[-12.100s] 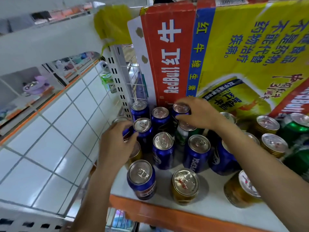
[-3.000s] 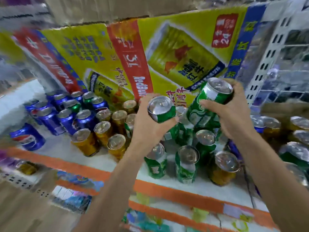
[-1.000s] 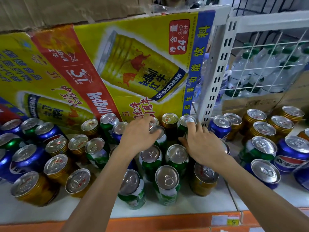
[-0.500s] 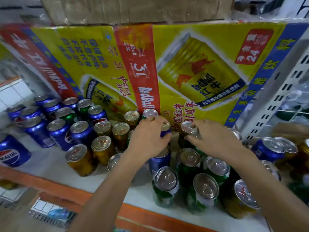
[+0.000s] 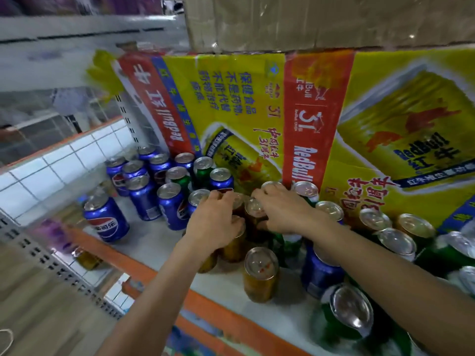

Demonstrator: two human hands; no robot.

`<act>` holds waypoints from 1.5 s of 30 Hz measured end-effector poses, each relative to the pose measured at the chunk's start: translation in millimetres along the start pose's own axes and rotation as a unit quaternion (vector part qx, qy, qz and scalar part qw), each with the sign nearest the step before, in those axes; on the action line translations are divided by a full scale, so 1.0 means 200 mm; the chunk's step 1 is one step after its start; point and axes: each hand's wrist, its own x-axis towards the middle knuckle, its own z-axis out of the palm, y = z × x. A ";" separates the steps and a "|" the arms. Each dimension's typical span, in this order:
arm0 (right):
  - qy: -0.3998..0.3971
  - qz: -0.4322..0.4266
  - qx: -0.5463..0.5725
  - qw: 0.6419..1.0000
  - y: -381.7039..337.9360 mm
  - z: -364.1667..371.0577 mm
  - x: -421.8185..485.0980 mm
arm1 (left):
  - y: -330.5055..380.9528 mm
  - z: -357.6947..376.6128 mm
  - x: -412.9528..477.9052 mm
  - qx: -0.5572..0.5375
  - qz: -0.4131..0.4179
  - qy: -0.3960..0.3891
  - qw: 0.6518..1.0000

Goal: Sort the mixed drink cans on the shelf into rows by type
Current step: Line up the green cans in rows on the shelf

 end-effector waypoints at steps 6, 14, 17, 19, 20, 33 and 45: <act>-0.071 0.023 0.062 0.995 -0.02 0.01 0.19 | -0.15 -0.01 0.10 0.026 0.003 0.024 0.999; 0.059 0.049 0.178 0.981 -0.12 -0.05 0.53 | -0.37 -0.11 0.34 0.050 -0.075 0.065 0.994; 0.099 0.059 0.182 0.977 -0.19 -0.08 0.70 | -0.47 -0.13 0.44 0.056 -0.135 0.045 0.988; 0.094 0.049 0.165 0.981 -0.24 -0.09 0.81 | -0.52 -0.13 0.50 0.028 -0.176 0.007 0.984; 0.082 0.042 0.154 0.984 -0.26 -0.08 0.86 | -0.54 -0.13 0.53 0.007 -0.193 -0.008 0.981; -0.007 0.061 0.088 0.994 -0.30 0.03 1.01 | -0.61 -0.04 0.54 -0.024 -0.187 0.020 0.982; 0.194 0.050 0.298 0.933 -0.16 -0.29 0.71 | -0.44 -0.33 0.41 -0.043 -0.058 0.139 0.988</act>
